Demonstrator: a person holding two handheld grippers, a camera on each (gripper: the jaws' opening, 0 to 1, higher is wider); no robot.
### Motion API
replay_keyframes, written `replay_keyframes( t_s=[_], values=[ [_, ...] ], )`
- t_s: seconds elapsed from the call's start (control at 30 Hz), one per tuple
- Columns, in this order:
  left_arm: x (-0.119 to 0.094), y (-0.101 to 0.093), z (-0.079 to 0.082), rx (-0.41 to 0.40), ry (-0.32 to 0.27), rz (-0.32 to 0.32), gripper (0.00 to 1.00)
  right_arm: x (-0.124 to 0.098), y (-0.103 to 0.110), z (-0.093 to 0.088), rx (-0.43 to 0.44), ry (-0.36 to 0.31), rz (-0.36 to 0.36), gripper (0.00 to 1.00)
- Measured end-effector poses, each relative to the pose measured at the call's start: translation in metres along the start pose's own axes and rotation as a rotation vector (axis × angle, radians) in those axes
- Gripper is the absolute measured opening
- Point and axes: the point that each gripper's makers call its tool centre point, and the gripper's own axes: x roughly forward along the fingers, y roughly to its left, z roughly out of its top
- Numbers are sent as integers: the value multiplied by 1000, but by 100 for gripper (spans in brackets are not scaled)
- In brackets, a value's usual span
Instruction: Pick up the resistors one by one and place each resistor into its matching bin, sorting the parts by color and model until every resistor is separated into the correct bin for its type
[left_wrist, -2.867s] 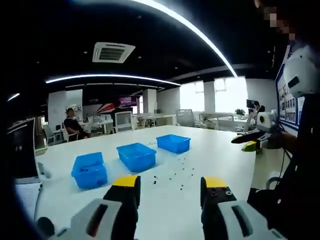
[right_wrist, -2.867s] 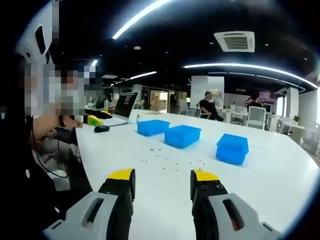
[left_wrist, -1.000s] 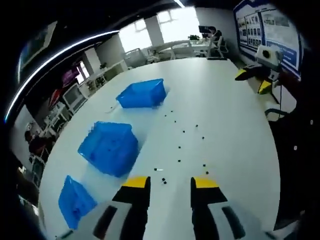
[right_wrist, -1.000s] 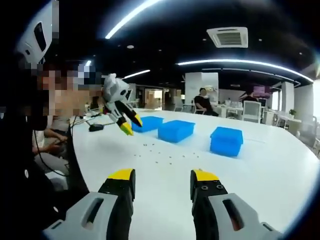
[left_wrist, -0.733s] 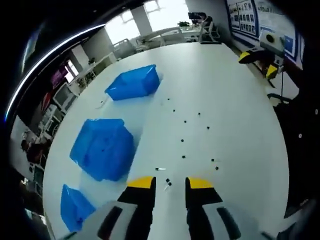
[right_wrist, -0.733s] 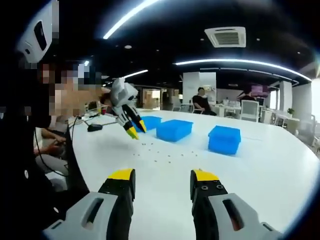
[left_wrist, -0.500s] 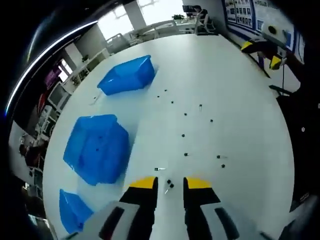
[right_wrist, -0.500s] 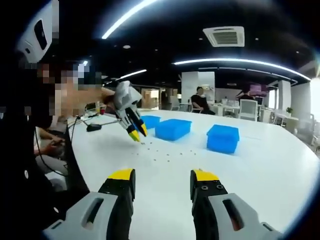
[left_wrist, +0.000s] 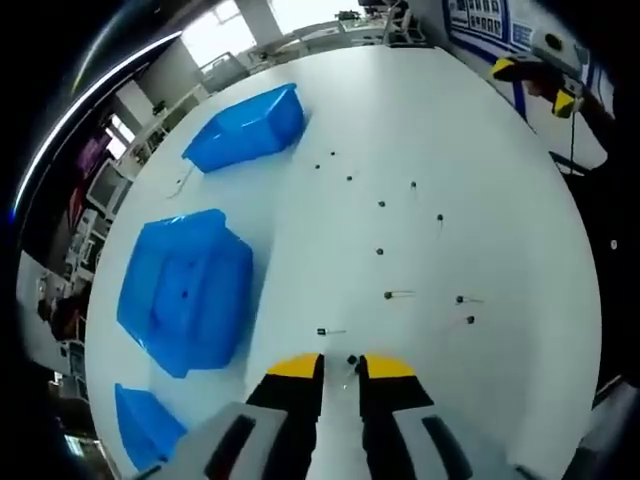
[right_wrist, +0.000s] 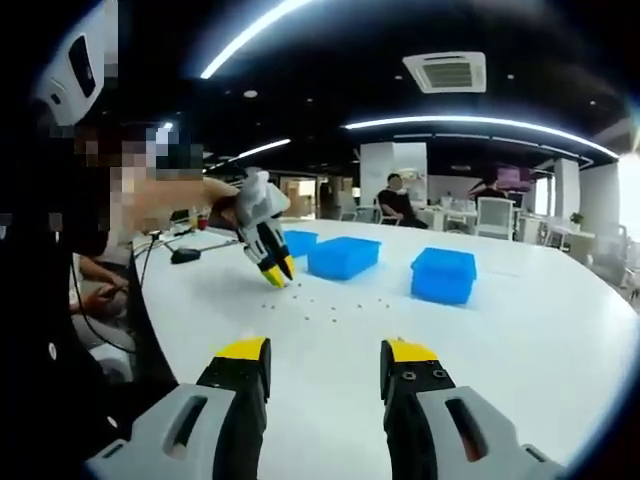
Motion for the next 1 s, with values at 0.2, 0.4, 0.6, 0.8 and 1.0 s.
replay_keyframes(
  t_s=[0.2,0.4,0.6,0.8,1.0],
  values=[
    [1,-1,0,-12,-9,-28,12,2,-1,-2,2,4,1,45],
    [3,0,0,-52,-21,-55,10,2,-1,-2,5,4,3,45],
    [3,-3,0,-97,-37,-88,6,2,-4,-3,10,7,-1,45],
    [3,-3,0,-161,-70,-97,6,3,-2,-2,7,4,8,45],
    [-8,-3,7,-234,-179,-70,5,3,-3,0,5,-3,9,45]
  ],
)
